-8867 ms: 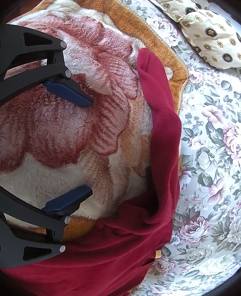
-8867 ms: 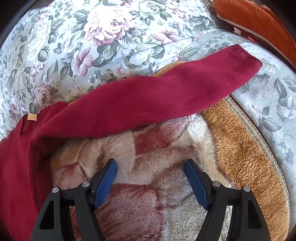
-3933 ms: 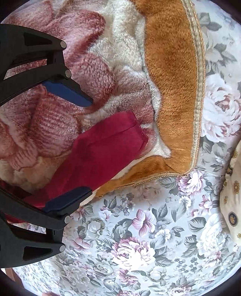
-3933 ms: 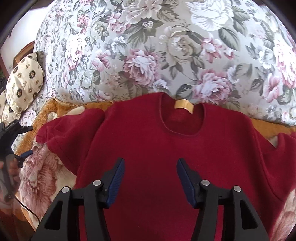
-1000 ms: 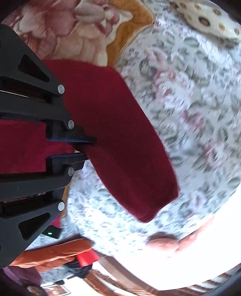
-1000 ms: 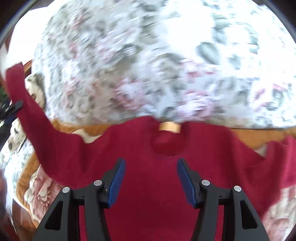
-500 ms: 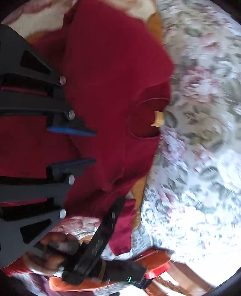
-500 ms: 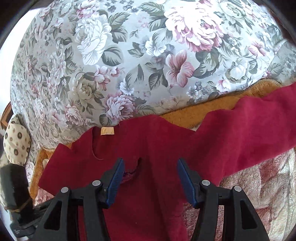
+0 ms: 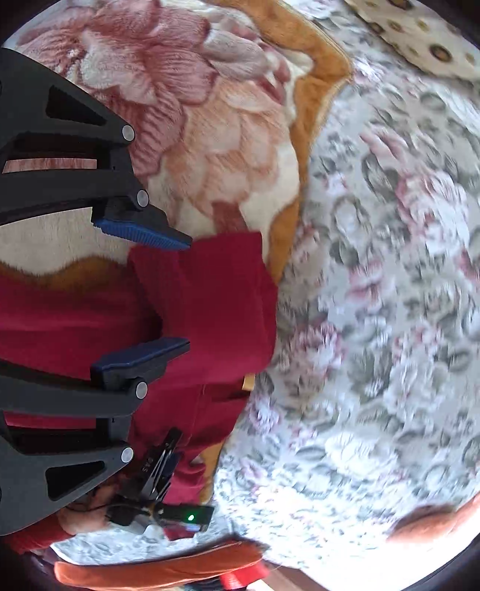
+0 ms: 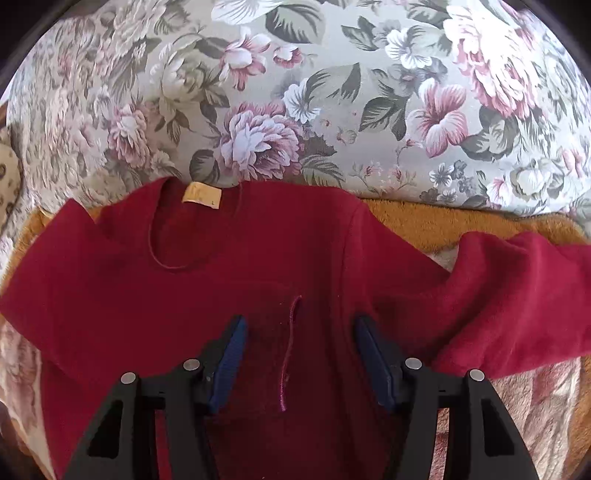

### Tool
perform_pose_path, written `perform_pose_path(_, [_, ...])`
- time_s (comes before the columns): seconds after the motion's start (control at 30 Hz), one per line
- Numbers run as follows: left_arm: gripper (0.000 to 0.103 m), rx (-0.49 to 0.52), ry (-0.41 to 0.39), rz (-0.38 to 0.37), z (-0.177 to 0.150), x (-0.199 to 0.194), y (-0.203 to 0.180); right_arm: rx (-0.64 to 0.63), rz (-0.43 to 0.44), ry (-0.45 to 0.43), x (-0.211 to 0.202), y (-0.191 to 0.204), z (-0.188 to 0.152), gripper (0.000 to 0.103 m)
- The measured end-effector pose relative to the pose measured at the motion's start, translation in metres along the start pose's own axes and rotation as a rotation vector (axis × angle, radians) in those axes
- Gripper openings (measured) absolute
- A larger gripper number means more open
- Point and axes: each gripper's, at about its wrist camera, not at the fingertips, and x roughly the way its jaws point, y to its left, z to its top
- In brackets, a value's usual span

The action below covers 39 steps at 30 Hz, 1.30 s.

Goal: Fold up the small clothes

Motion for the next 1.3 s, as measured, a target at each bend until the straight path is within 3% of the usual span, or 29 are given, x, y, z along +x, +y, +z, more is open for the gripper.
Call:
perform_pose_path(0.07, [0.048, -0.018, 0.002, 0.018, 0.0, 0.006, 0.008, -0.045, -0.002, -0.058, -0.009, 0.004, -0.002, 0.011])
perform_pose_path(0.1, [0.048, -0.03, 0.007, 0.016, -0.001, 0.007, 0.011, -0.038, 0.053, -0.071, -0.014, 0.001, -0.001, 0.002])
perform_pose_path(0.13, [0.048, -0.039, 0.012, 0.015, -0.001, 0.01, 0.011, -0.021, 0.078, -0.089, -0.022, -0.002, 0.001, 0.002])
perform_pose_path(0.3, [0.048, -0.032, -0.003, 0.023, 0.003, 0.014, 0.002, 0.027, 0.033, -0.242, -0.073, -0.031, 0.016, 0.002])
perform_pose_path(0.43, [0.048, -0.006, 0.016, 0.028, 0.005, 0.03, -0.013, 0.095, -0.015, -0.262, -0.081, -0.063, 0.025, 0.002])
perform_pose_path(0.53, [0.048, 0.028, 0.046, 0.036, 0.003, 0.047, -0.027, 0.126, -0.123, -0.265, -0.07, -0.082, 0.029, 0.002])
perform_pose_path(0.57, [0.048, 0.04, 0.055, 0.04, 0.003, 0.053, -0.031, 0.143, -0.135, -0.261, -0.065, -0.09, 0.03, 0.002])
perform_pose_path(0.67, [0.048, 0.061, 0.074, 0.08, 0.005, 0.074, -0.039, 0.21, -0.044, -0.209, -0.041, -0.106, 0.029, 0.002])
perform_pose_path(0.73, [0.048, 0.054, 0.089, 0.092, 0.008, 0.087, -0.041, 0.197, -0.064, -0.185, -0.03, -0.104, 0.028, 0.002])
perform_pose_path(0.8, [0.048, 0.044, 0.099, 0.11, 0.011, 0.097, -0.041, 0.169, -0.101, -0.087, -0.022, -0.103, 0.029, 0.003])
perform_pose_path(0.9, [0.048, 0.03, 0.125, 0.144, 0.015, 0.111, -0.037, 0.186, -0.119, -0.129, -0.046, -0.101, 0.023, 0.012])
perform_pose_path(0.97, [0.048, 0.038, 0.131, 0.153, 0.017, 0.117, -0.036, 0.181, -0.062, -0.161, -0.062, -0.092, 0.021, 0.013])
perform_pose_path(1.07, [0.048, 0.039, 0.149, 0.157, 0.018, 0.128, -0.033, 0.088, 0.117, -0.117, -0.054, -0.06, 0.018, 0.013])
perform_pose_path(1.2, [0.052, 0.015, 0.143, 0.141, 0.018, 0.135, -0.026, 0.057, 0.081, 0.004, 0.0, -0.039, 0.011, 0.013])
perform_pose_path(1.3, [0.052, 0.011, 0.157, 0.137, 0.018, 0.132, -0.021, 0.074, 0.095, -0.021, -0.005, -0.042, 0.012, 0.013])
